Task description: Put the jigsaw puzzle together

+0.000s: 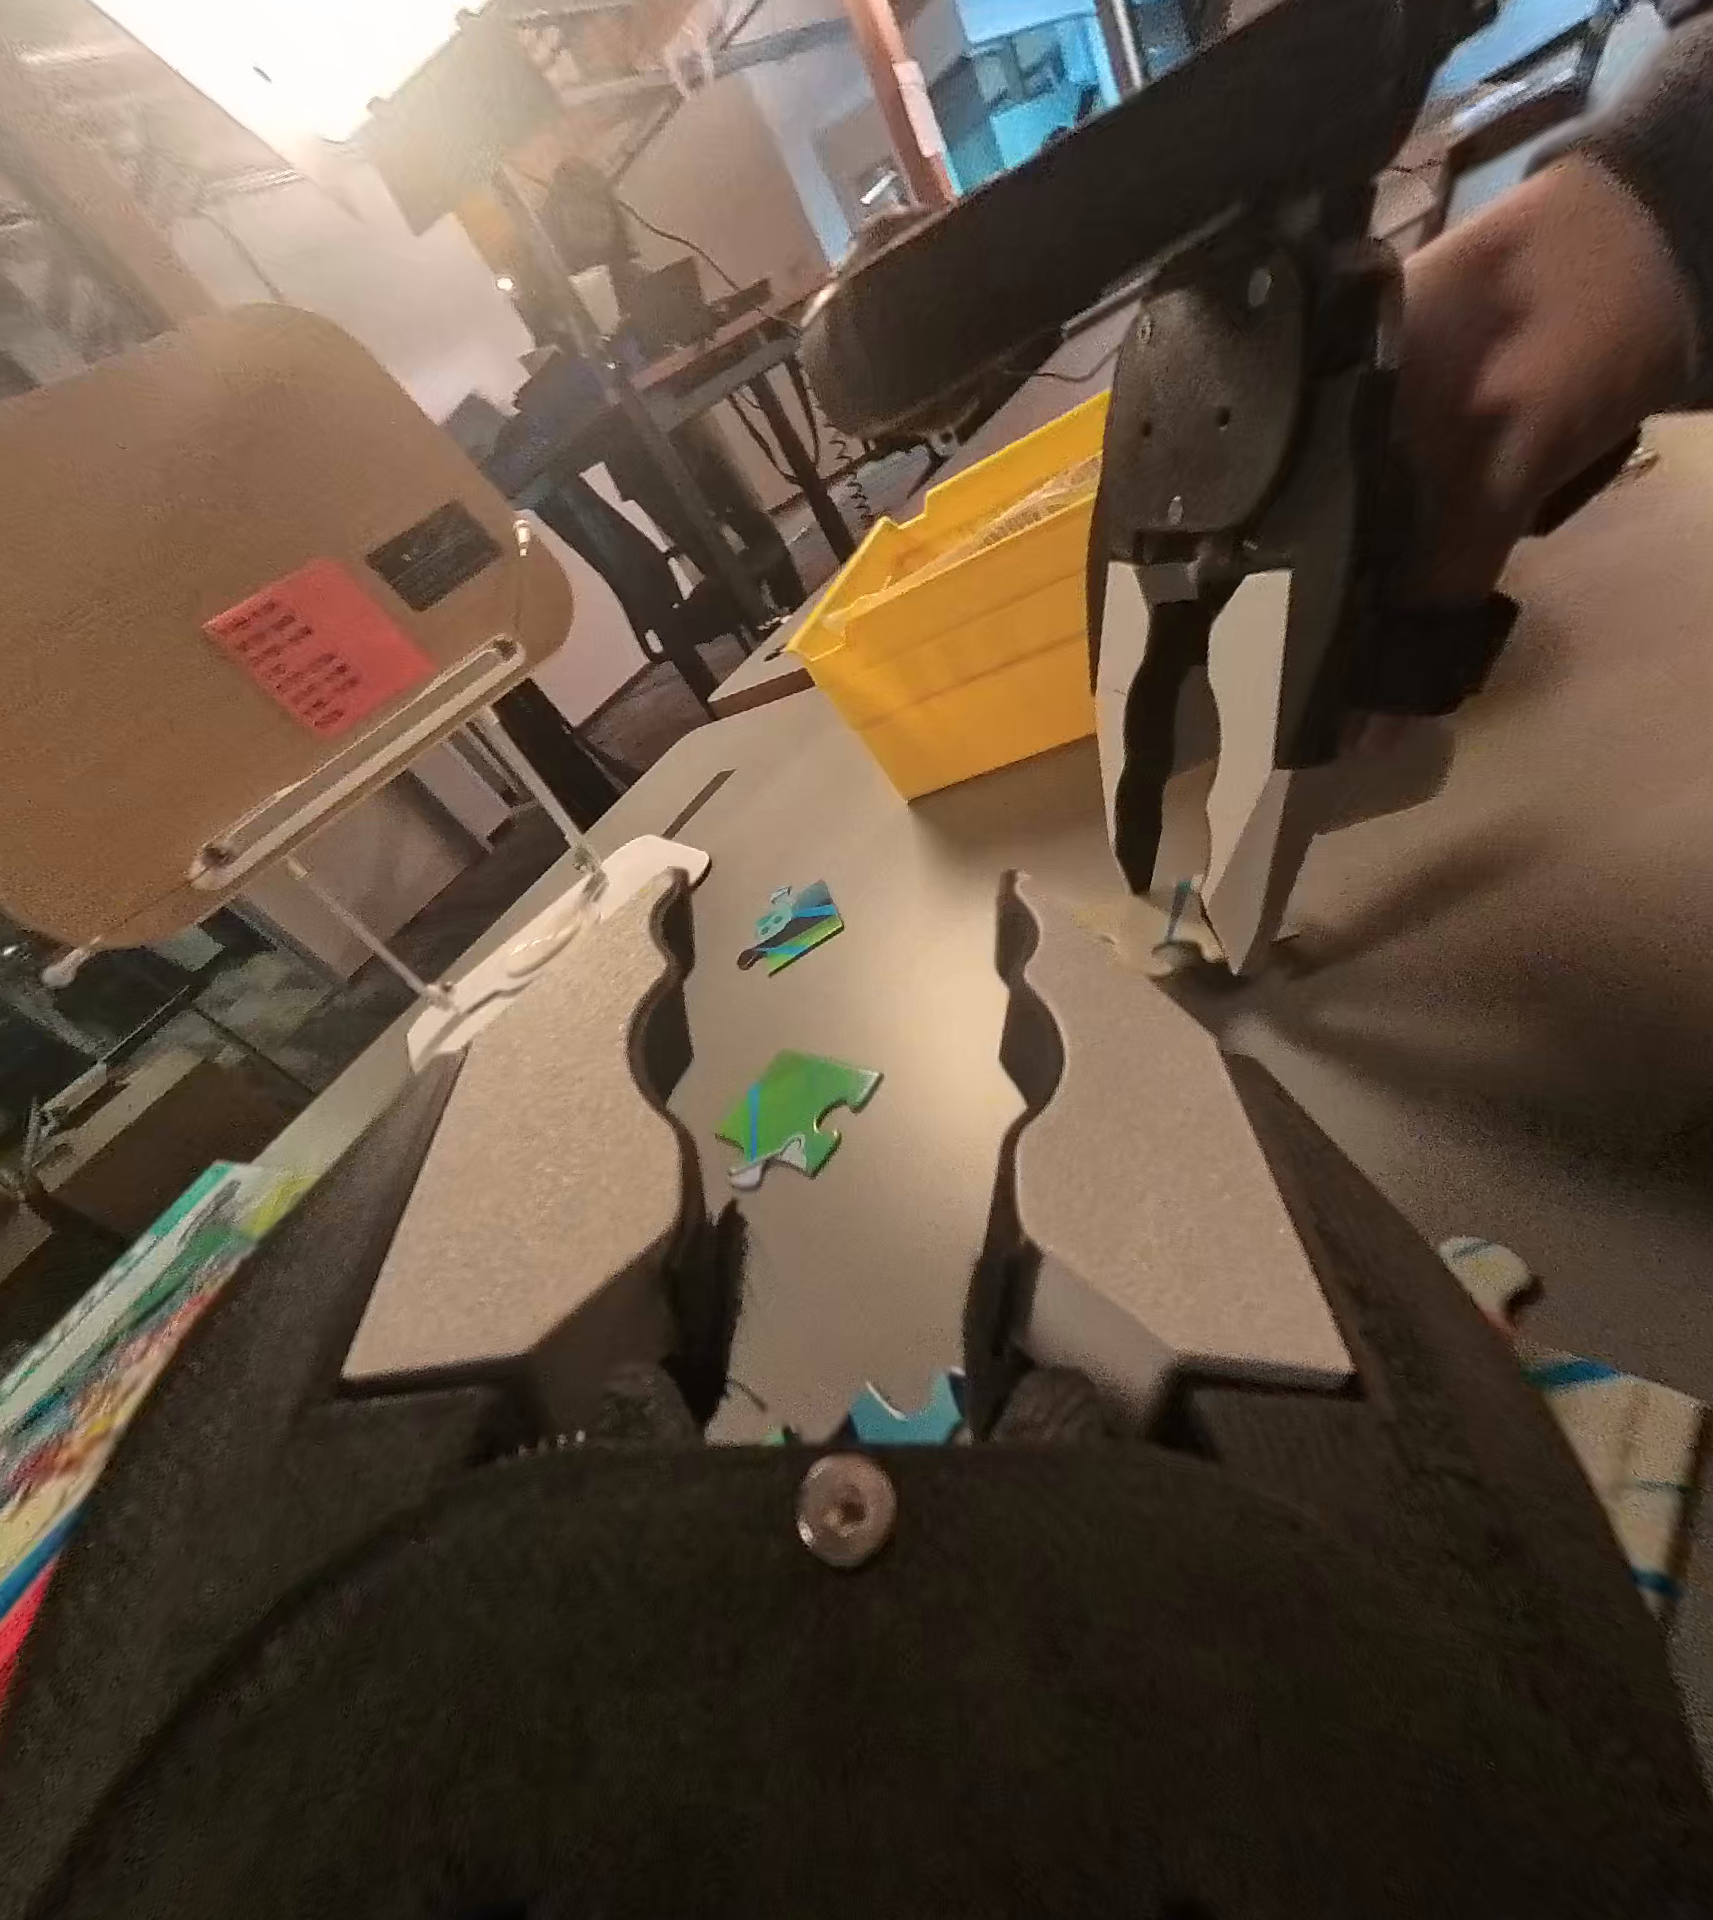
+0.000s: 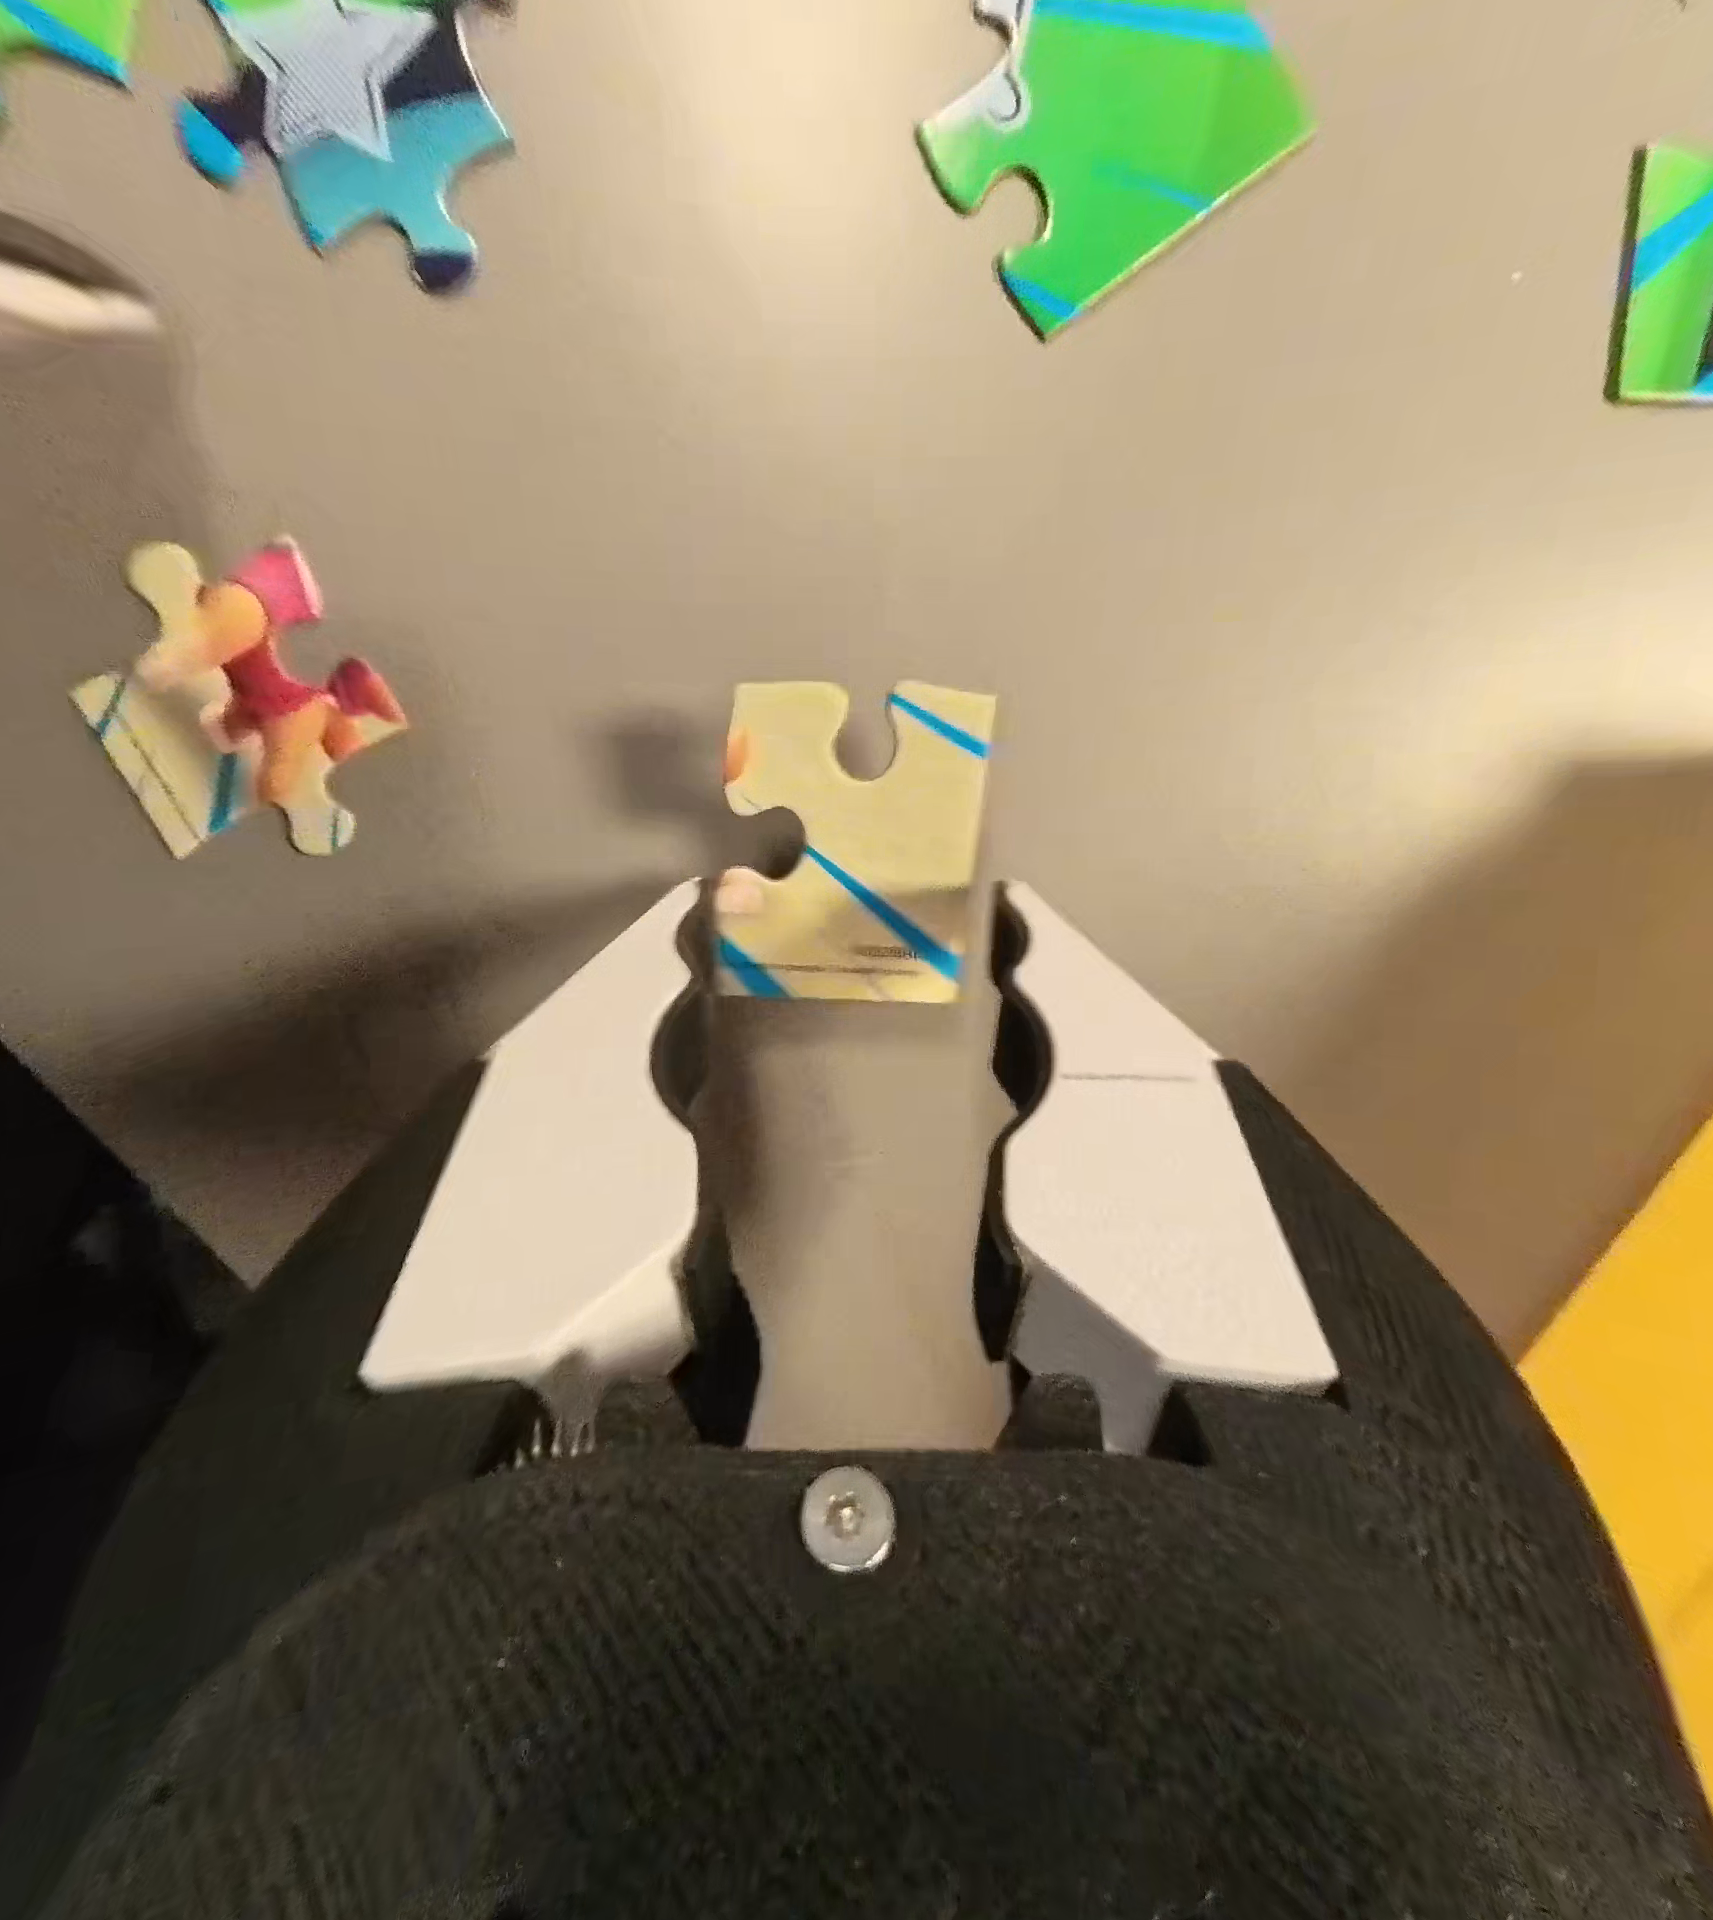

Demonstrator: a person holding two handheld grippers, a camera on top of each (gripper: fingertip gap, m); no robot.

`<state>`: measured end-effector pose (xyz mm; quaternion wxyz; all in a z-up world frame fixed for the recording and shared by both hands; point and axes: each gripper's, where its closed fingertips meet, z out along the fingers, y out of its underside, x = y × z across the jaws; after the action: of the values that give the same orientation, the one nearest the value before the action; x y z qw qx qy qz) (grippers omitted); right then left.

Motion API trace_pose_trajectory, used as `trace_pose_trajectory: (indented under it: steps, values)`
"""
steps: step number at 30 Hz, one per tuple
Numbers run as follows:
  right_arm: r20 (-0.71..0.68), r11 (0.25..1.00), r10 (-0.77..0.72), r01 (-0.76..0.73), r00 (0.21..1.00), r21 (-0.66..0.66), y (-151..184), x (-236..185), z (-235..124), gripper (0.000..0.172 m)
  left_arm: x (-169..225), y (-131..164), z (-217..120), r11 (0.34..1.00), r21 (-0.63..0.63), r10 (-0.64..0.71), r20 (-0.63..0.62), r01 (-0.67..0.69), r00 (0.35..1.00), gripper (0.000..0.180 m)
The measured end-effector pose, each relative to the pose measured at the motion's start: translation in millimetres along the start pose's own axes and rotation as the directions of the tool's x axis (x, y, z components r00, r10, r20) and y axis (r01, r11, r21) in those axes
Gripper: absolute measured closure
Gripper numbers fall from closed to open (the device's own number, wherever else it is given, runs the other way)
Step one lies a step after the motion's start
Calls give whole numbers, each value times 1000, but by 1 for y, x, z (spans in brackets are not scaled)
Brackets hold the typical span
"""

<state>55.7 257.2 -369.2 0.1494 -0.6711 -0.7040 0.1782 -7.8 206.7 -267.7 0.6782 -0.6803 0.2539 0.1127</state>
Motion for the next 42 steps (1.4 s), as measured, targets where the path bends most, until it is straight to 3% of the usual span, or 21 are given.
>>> trace_pose_trajectory:
  steps: [3,5,7,9,11,13,16,17,20,22,24,26,28,30,34,42]
  values:
    - [42,995,4,-8,999,96,-11,1,-6,106,-6,9,16,999,6,32,-10,-32,999,121]
    - [37,948,-35,22,999,319,-36,0,-19,105,-9,16,16,999,35,-9,-5,9,1000,121]
    - [-62,815,-71,94,996,572,-59,5,-38,108,-9,20,8,994,34,-98,-31,99,995,121]
    - [-227,661,-70,216,971,719,-69,13,-55,113,-16,11,-4,984,94,-151,-13,151,988,122]
    - [-411,558,-66,376,909,740,-72,22,-63,123,-23,10,-12,981,121,-153,22,149,988,122]
    - [-555,505,-43,497,831,705,-71,28,-65,129,-31,15,-15,985,117,-139,73,130,988,122]
    - [-712,396,22,648,702,651,-67,21,-94,143,-35,24,-15,980,94,-185,75,178,980,120]
    - [-718,363,28,662,695,655,-65,16,-98,144,-39,26,-16,978,90,-197,87,189,977,118]
    - [-719,412,18,650,695,639,-60,19,-89,140,-59,32,-28,966,91,-255,215,241,943,110]
    - [-704,431,24,628,710,648,-58,22,-86,140,-56,34,-34,959,77,-284,212,273,935,100]
    - [-691,453,41,603,722,657,-57,27,-84,140,-36,26,-40,955,63,-296,96,291,950,94]
    - [-680,459,44,589,732,665,-56,29,-83,140,-1,19,-46,955,-29,-297,-109,295,949,93]
    - [-672,473,33,581,740,662,-56,29,-79,139,32,22,-56,931,-206,-353,-291,303,889,84]
    - [-670,485,15,581,742,654,-56,29,-74,139,57,29,-68,911,-345,-358,-393,225,847,82]
    - [-659,483,-23,586,752,651,-58,24,-69,138,87,50,-81,877,-481,-290,-492,22,821,89]
    - [-634,456,-1,564,774,688,-60,26,-73,137,110,72,-68,840,-542,-362,-588,-20,723,101]
